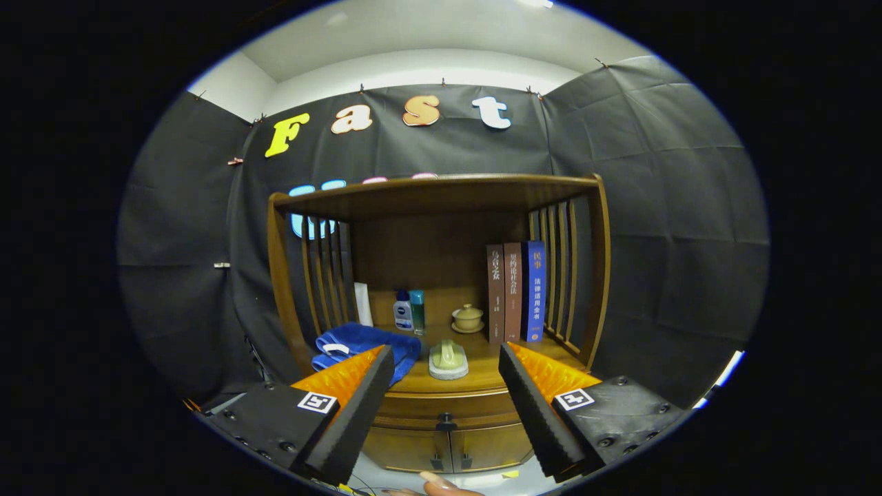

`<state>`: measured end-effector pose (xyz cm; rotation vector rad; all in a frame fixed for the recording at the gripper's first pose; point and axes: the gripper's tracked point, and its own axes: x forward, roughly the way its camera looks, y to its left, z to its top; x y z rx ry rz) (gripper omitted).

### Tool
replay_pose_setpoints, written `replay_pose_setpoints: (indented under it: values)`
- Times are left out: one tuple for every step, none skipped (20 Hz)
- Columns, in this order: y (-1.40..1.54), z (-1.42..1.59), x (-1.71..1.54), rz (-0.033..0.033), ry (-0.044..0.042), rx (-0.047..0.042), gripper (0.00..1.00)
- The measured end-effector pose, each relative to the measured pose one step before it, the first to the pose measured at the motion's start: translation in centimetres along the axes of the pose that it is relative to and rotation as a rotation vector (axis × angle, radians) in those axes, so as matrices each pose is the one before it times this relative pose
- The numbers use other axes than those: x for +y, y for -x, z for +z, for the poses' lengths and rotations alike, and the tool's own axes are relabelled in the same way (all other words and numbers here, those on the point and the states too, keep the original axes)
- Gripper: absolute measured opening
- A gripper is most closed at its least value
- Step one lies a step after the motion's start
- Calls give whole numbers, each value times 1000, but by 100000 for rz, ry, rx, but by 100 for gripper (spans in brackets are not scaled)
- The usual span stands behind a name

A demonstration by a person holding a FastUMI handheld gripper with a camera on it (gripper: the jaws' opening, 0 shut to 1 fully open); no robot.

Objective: Pull open the drawer, take out the items inside it, and place them on the countertop above the cabinet.

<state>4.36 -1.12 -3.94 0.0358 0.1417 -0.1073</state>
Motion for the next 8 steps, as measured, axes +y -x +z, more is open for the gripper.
replay_pose_setpoints:
  values:
    - [422, 655, 13, 82, 249, -253, 99]
    - [470, 674, 90, 115, 8, -562, 99]
    - [407, 668, 18, 116, -179, -578, 99]
    - [411, 660, 100, 89, -370, -906, 99]
    - [399, 623, -6, -148, -265, -965, 99]
    - [349, 515, 111, 240, -191, -802, 99]
    - [472, 278, -11, 75, -38, -618, 99]
    - [183, 178, -49, -30, 92, -25, 99]
